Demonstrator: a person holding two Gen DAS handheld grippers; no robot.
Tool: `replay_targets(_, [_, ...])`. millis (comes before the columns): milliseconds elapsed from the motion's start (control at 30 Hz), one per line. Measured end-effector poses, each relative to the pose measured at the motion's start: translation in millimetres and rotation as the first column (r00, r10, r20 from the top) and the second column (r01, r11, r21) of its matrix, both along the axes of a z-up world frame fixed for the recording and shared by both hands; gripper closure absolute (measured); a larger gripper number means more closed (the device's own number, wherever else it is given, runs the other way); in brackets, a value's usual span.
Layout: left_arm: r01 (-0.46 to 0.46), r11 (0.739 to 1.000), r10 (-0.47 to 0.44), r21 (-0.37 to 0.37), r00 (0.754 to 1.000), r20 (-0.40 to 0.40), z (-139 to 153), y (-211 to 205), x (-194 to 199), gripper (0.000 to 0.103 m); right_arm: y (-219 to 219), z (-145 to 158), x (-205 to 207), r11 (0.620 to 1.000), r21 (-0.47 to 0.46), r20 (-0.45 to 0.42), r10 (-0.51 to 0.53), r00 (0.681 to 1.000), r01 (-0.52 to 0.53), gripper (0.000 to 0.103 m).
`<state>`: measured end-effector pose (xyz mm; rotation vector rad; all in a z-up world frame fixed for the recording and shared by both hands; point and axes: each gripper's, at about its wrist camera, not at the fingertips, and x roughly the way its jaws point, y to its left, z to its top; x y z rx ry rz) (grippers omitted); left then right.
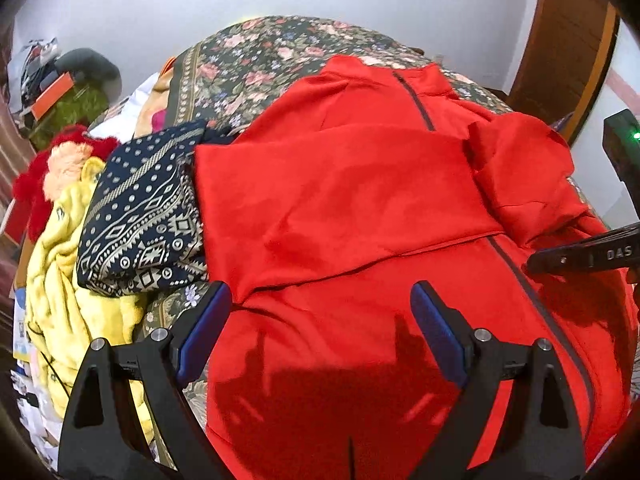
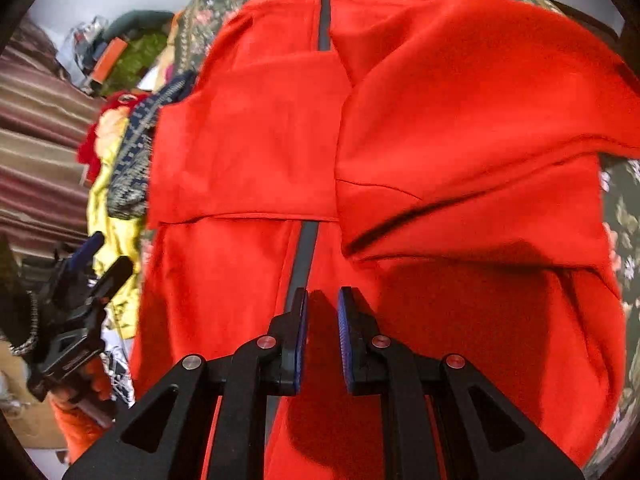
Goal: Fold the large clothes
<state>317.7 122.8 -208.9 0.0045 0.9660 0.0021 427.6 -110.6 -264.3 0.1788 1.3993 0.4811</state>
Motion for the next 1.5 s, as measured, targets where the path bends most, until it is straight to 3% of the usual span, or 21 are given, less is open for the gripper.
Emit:
replay_targets(233, [0.090,0.994,-0.093,0.058,0.995,0.045,32.6,-51.1,12.7,0.012,-60.0,62.6,-14.0,0.997,-0.026,0.230,-0.068,0.971,0.076,0.092])
replay_targets(400, [0.192,0.977,-0.200,0.095,0.976,0.090,60.0,-113.7,34.5,0.012,-130.3,101.5,-20.7,0.982,-0.031,0.377,-0.163,0.912,0.189,0.092])
replay_targets(567, [0.318,0.944,-0.323,0.082,0.945,0.056,63.6,-191.4,72.6,0.012,-206.3,114.5,-27.1,0.950,-0.056,0.450,-0.250,0.857,0.306,0.092])
replay_targets(667, [0.386,0.916,-0.389,0.110,0.921,0.010,50.6,-240.5,94.6,0.012,-239.0,106.6,-30.8,0.931,-0.086,0.455,-0.279,0.845,0.354,0.092])
replay_targets(933, [0.536,0.828,-0.515,0.167,0.843,-0.152,-8.9,-347.2,149.0,0.012,-288.5,57.4,-29.1,0.913,-0.058,0.359,-0.358,0.862,0.404,0.092])
replay_targets(1100, [0.560,0.820,-0.527,0.122,0.820,-0.221,-44.7,-377.6,178.5,0.012,-289.1,36.7,-29.4,0.910,-0.039,0.330,-0.378,0.865,0.412,0.092])
replay_targets(1233, [0.534,0.838,-0.513,0.108,0.840,-0.176,-53.3,-381.7,194.2,0.013,-288.3,29.9,-29.5,0.909,-0.015,0.318,-0.392,0.863,0.418,0.092])
replay_targets(1300, [0.484,0.869,-0.467,0.105,0.871,-0.152,-53.1,-377.7,203.4,0.022,-287.1,28.2,-29.2,0.908,-0.010,0.313,-0.396,0.864,0.419,0.092])
replay_targets(1367, [0.452,0.889,-0.438,0.074,0.886,-0.151,-53.3,-373.7,211.7,0.033,-284.0,26.7,-28.8,0.909,-0.011,0.307,-0.394,0.866,0.417,0.092])
replay_targets(1433, [0.440,0.892,-0.425,0.105,0.895,-0.136,-50.2,-373.6,214.7,0.056,-280.1,26.3,-28.3,0.910,-0.014,0.302,-0.391,0.870,0.414,0.092])
replay_targets(1500, [0.440,0.888,-0.424,0.136,0.896,-0.133,-45.1,-374.1,215.4,0.097,-276.1,27.9,-28.7,0.912,-0.014,0.300,-0.387,0.872,0.410,0.092])
